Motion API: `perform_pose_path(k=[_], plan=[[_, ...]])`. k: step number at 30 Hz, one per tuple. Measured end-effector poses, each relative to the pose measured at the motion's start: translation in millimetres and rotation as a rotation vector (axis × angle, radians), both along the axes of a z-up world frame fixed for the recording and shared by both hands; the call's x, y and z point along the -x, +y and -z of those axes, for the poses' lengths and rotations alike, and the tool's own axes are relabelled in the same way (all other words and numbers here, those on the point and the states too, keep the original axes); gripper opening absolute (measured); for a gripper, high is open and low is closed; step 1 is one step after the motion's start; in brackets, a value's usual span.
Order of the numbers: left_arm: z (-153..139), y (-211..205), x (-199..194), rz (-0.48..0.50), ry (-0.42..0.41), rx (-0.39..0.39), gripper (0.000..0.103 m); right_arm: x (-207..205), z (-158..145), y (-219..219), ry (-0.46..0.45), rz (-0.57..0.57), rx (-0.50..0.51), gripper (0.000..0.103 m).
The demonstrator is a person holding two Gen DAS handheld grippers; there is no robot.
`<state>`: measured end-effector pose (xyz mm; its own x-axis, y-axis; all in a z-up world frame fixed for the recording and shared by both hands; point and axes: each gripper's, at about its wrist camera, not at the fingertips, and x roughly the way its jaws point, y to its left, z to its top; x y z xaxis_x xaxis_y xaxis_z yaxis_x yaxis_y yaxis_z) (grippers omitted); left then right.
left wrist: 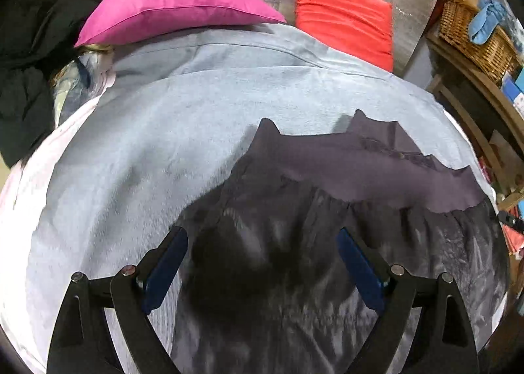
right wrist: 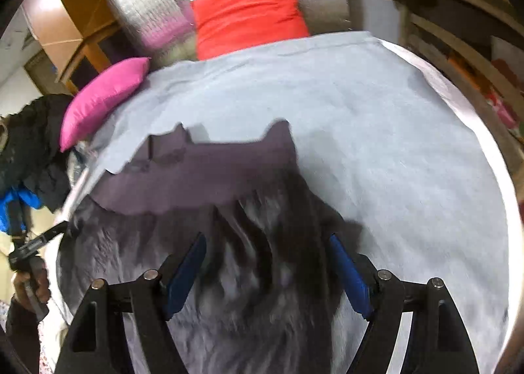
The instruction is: Fold large clothes
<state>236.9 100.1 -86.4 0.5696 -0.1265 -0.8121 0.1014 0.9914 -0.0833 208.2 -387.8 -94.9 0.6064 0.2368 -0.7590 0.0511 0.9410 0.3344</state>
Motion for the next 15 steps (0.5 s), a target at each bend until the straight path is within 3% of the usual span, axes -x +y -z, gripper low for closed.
perform_pose_path(k=[4,7,8,9,10,11,15], plan=[[-3,-8,-23,0.017,-0.011,-0.006,0.093,-32,1,-1,0.012,0.012,0.034,0.080],[3,-13,-46,0.040,0.036,0.003,0.093,-63,12,0,0.064,-0.017,0.021,0.080],[8,-15,-55,0.044,0.061,0.006,0.082,-73,18,2,0.088,-0.037,0.009,0.077],[14,-20,-63,0.062,0.072,-0.005,0.033,-81,24,3,0.111,-0.056,-0.007,0.067],[18,-21,-68,0.045,0.100,-0.056,0.015,-87,29,5,0.135,-0.072,-0.015,0.036],[21,-21,-72,0.035,0.121,-0.057,0.016,-89,30,7,0.142,-0.066,0.011,0.020],[27,2,-78,-0.025,0.098,0.039,0.014,-71,-2,-7,0.008,-0.001,0.033,0.016]])
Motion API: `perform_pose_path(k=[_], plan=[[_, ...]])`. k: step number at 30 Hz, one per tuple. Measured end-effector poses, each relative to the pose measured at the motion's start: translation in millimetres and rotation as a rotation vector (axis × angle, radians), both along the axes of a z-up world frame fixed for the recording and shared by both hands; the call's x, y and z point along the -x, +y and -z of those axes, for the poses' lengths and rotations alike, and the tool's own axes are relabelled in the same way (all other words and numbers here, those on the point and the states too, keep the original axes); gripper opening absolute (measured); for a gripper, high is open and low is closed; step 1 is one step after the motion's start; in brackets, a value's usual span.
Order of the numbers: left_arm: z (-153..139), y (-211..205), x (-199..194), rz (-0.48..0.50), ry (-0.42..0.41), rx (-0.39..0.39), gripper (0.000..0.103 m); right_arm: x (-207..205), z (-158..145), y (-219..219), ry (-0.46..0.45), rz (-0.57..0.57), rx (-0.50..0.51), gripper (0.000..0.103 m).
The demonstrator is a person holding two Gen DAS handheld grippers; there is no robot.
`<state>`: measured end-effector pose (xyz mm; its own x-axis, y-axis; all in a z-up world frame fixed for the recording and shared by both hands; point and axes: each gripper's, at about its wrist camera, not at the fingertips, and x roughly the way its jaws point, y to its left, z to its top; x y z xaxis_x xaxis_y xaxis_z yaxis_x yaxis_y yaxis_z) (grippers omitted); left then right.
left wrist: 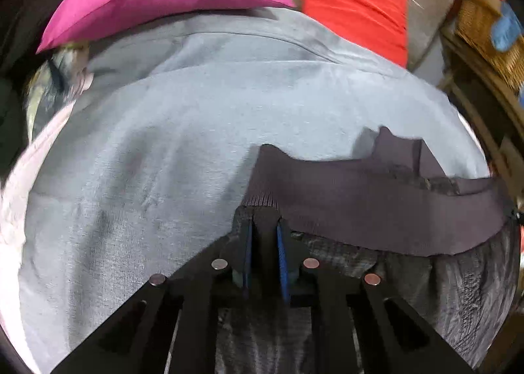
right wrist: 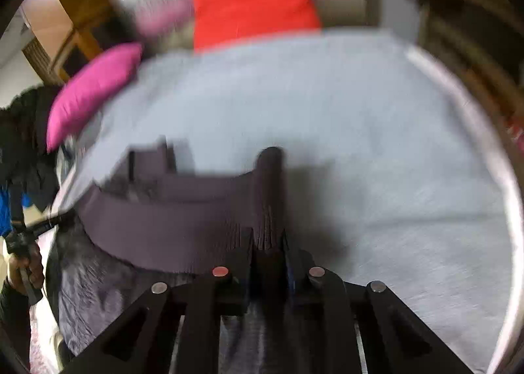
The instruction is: Fold large clothes
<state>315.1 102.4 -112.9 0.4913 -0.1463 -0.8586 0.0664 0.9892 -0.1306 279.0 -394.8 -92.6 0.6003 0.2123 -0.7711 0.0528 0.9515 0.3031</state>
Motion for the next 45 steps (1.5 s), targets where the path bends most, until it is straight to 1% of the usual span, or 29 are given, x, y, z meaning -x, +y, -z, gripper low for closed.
perform_pose_path(k=[1,2,4,5,6,7,8,9,10,11,12,13,14,15,16,18,20,21,23,25,26,27,28,30,34,36,40,43,45], plan=[[8,1,-4,-0.007,0.022,0.001,0.014,3,-1,-6,-0.010,0.024,-0.015,0.016],[18,-3,-7,-0.010,0.035,-0.027,0.015,2,6,-11,0.013,0.047,-0.022,0.016],[21,-10,-6,-0.012,0.016,-0.074,0.015,-5,29,0,0.078,0.040,0.039,0.016],[21,-10,-6,-0.017,0.018,-0.078,0.015,-7,41,8,0.102,0.033,0.076,0.016],[20,-9,-6,-0.030,0.027,-0.077,0.017,-6,48,8,0.108,0.063,0.060,0.016],[16,-10,-5,-0.039,0.026,-0.084,0.018,-5,52,2,0.106,0.101,0.005,0.018],[9,-12,0,-0.036,0.006,-0.099,0.021,-4,54,-2,0.107,0.128,-0.046,0.021],[-1,-14,7,-0.032,-0.021,-0.107,0.022,-1,52,-4,0.105,0.141,-0.070,0.023],[-9,-13,12,-0.029,-0.044,-0.107,0.023,2,47,-2,0.100,0.142,-0.061,0.033],[-23,-15,26,-0.036,-0.094,-0.127,0.034,8,39,2,0.082,0.139,-0.028,0.043],[-35,-17,40,-0.046,-0.131,-0.146,0.056,19,24,11,0.048,0.135,0.039,0.055],[-43,-20,53,-0.059,-0.164,-0.157,0.067,27,13,17,0.023,0.141,0.088,0.079],[-50,-21,66,-0.071,-0.195,-0.161,0.079,43,-1,25,-0.024,0.154,0.144,0.081],[-57,-26,89,-0.074,-0.244,-0.156,0.079,59,-15,35,-0.071,0.151,0.177,0.082],[-59,-33,111,-0.054,-0.271,-0.149,0.079,71,-23,45,-0.099,0.141,0.188,0.082],[-59,-46,141,-0.039,-0.283,-0.157,0.079,108,-33,74,-0.160,0.115,0.184,0.082],[-53,-55,166,-0.042,-0.288,-0.149,0.079,143,-31,99,-0.203,0.074,0.171,0.081],[-44,-60,181,-0.054,-0.277,-0.138,0.079,160,-25,113,-0.220,0.069,0.185,0.081],[-31,-64,191,-0.065,-0.241,-0.130,0.079,182,-9,132,-0.226,0.065,0.233,0.081],[-14,-70,195,-0.063,-0.180,-0.129,0.079,185,17,138,-0.176,0.068,0.282,0.081],[-5,-74,196,-0.054,-0.147,-0.149,0.079,181,34,136,-0.123,0.082,0.298,0.081],[1,-74,198,-0.056,-0.135,-0.167,0.079,179,44,131,-0.100,0.094,0.288,0.081],[0,-72,203,-0.059,-0.141,-0.168,0.079,181,44,128,-0.106,0.101,0.273,0.081],[-7,-69,211,-0.066,-0.141,-0.144,0.079,184,30,129,-0.103,0.121,0.271,0.082],[-26,-67,227,-0.074,-0.179,-0.105,0.079,203,-1,136,-0.188,0.119,0.254,0.082],[-32,-69,237,-0.068,-0.189,-0.091,0.079,218,-9,140,-0.214,0.132,0.217,0.082],[-38,-72,259,-0.064,-0.195,-0.056,0.079,249,-11,149,-0.235,0.170,0.100,0.082],[-44,-74,272,-0.058,-0.201,-0.045,0.079,267,-10,160,-0.231,0.169,0.066,0.082],[-53,-79,282,-0.069,-0.226,-0.072,0.080,274,-12,169,-0.209,0.155,0.068,0.082]])
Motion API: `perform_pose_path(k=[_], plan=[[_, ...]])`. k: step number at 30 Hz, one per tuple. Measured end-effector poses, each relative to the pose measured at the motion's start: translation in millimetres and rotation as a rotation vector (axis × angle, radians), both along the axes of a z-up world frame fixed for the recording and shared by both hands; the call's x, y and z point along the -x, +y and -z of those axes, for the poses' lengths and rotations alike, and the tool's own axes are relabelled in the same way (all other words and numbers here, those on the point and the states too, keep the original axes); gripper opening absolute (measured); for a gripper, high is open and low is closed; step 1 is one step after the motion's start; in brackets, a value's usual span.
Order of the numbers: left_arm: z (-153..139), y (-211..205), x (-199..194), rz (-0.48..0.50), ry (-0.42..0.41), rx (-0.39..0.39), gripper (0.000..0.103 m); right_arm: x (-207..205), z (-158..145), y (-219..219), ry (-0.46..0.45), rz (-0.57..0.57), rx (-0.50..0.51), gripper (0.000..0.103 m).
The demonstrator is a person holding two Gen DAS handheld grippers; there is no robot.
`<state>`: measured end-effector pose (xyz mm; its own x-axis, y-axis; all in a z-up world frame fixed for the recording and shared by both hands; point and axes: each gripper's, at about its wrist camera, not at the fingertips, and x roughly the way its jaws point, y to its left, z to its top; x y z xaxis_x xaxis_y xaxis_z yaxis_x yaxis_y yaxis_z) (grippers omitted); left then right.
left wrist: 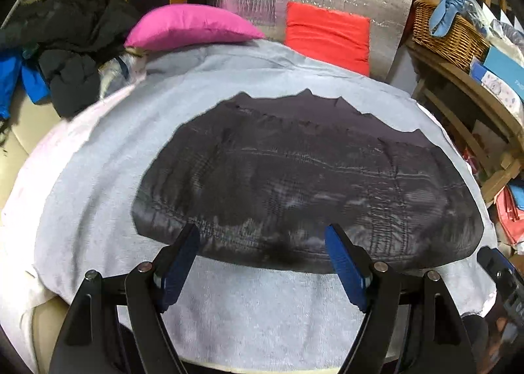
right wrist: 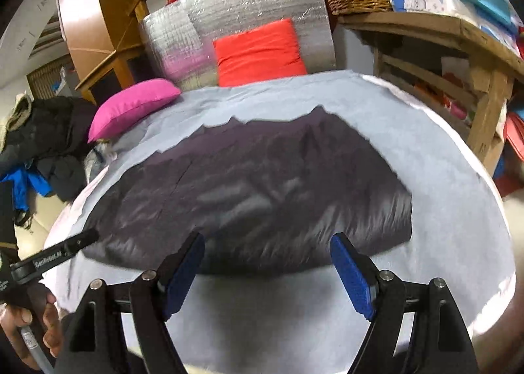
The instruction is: Fold large clothes
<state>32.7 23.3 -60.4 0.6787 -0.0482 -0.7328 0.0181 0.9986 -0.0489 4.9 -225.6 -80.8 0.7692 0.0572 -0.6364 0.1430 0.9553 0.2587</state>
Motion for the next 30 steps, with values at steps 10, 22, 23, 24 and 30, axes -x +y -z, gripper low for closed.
perform_pose_path(k=[10,22,23,24,30], plan=[[-47,-13,37,0.018,-0.133,-0.034,0.092,31,-28,56,-0.038,-0.071,0.139,0.093],[-45,-18,37,0.046,-0.120,-0.017,0.094,32,-30,58,-0.035,0.018,0.253,0.094],[-45,-18,37,0.047,-0.120,-0.018,0.094,32,-30,58,-0.036,0.021,0.257,0.094],[-44,-19,37,0.047,-0.118,-0.021,0.094,31,-30,58,-0.037,0.021,0.260,0.094],[-47,-20,38,0.055,-0.141,-0.025,0.094,30,-35,62,-0.054,0.017,0.292,0.094]])
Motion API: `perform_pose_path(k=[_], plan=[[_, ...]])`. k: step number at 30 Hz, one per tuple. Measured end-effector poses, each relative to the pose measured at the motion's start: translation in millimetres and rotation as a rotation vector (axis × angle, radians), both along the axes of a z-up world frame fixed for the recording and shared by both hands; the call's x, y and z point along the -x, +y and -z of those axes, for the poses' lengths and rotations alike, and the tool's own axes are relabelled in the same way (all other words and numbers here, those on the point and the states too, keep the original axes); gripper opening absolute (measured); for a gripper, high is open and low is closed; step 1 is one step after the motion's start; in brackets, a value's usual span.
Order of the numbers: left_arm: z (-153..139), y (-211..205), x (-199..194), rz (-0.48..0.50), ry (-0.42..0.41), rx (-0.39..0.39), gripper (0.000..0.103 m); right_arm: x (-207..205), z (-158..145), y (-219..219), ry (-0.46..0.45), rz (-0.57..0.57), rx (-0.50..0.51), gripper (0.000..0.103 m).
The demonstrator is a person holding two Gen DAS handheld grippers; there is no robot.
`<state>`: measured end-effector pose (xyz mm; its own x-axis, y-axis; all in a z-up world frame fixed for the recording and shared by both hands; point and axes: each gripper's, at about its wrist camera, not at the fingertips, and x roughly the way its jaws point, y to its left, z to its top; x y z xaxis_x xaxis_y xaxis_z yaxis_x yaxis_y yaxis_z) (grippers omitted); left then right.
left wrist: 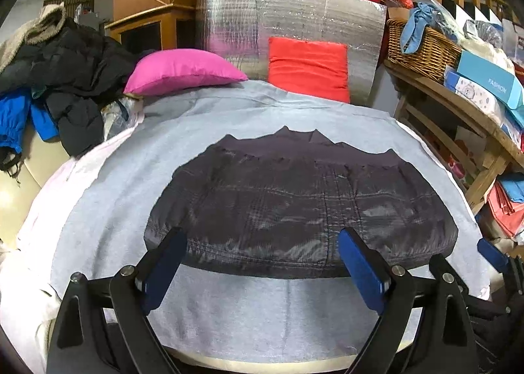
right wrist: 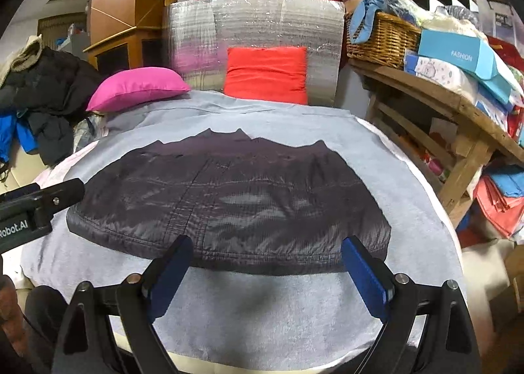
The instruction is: Fold large clothes
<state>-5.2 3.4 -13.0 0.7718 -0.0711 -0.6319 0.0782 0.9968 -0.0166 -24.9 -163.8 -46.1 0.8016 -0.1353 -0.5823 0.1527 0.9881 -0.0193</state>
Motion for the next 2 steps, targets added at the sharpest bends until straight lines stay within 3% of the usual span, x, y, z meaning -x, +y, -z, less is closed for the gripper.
perform_pose_path(k=[2], plan=[[0.1,-0.5,-1.2,0.000,0.003,-0.002,0.094,-0.1,-2.2,0.7,-0.010,0.001,0.011,0.094]])
